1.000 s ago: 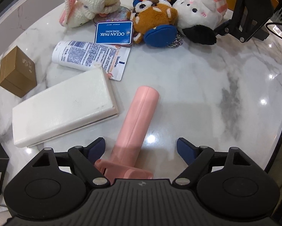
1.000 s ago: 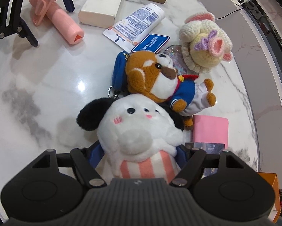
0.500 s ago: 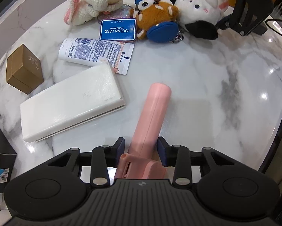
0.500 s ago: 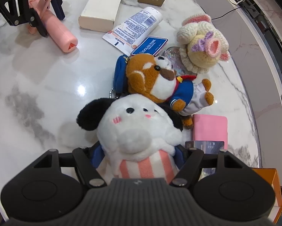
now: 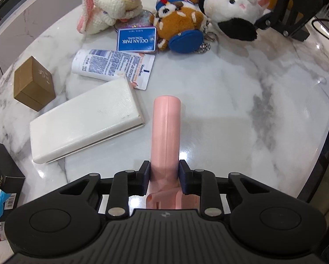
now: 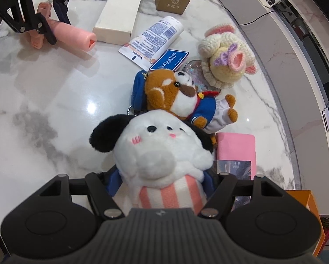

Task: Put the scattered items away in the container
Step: 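Carry the plush toy and pink fan with both tools over the orange box, then open the left tool to drop the pink fan while the right tool releases the plush toy, then move both tools back toward the table items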

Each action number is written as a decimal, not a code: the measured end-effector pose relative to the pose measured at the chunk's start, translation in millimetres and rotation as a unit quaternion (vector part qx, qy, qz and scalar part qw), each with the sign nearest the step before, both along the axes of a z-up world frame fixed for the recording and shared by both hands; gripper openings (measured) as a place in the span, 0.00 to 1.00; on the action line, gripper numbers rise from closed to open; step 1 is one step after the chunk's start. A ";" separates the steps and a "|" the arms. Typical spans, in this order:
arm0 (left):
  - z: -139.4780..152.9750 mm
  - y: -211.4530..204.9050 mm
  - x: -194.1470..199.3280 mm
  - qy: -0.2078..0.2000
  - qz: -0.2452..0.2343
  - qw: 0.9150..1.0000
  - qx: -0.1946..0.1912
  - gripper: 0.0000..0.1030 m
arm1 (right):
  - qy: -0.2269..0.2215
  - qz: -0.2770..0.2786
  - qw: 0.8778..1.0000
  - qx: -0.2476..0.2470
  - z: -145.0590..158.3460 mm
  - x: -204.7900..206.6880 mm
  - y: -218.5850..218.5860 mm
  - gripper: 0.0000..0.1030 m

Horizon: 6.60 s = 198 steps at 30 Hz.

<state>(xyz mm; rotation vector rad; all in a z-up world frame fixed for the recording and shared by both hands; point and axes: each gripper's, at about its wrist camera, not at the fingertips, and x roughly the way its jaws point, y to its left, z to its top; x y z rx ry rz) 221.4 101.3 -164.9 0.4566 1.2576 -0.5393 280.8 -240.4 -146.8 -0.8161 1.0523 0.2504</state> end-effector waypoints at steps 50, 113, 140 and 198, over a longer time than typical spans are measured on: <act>218.7 -229.7 56.2 -0.207 -0.073 0.970 -0.104 0.30 | -0.184 -0.134 0.973 -0.044 163.8 -164.9 -109.5 0.69; 67.5 -403.0 129.2 -0.122 -0.096 0.976 -0.150 0.30 | -0.055 -0.182 0.978 -0.080 31.8 -142.8 -281.1 0.71; 116.5 -373.3 92.0 -0.117 -0.153 0.972 -0.135 0.58 | -0.086 -0.203 0.974 -0.062 64.0 -168.7 -264.2 0.78; 155.6 -236.7 98.3 -0.239 0.078 0.962 -0.104 0.87 | -0.143 -0.331 0.932 -0.023 100.3 -164.0 -206.4 0.78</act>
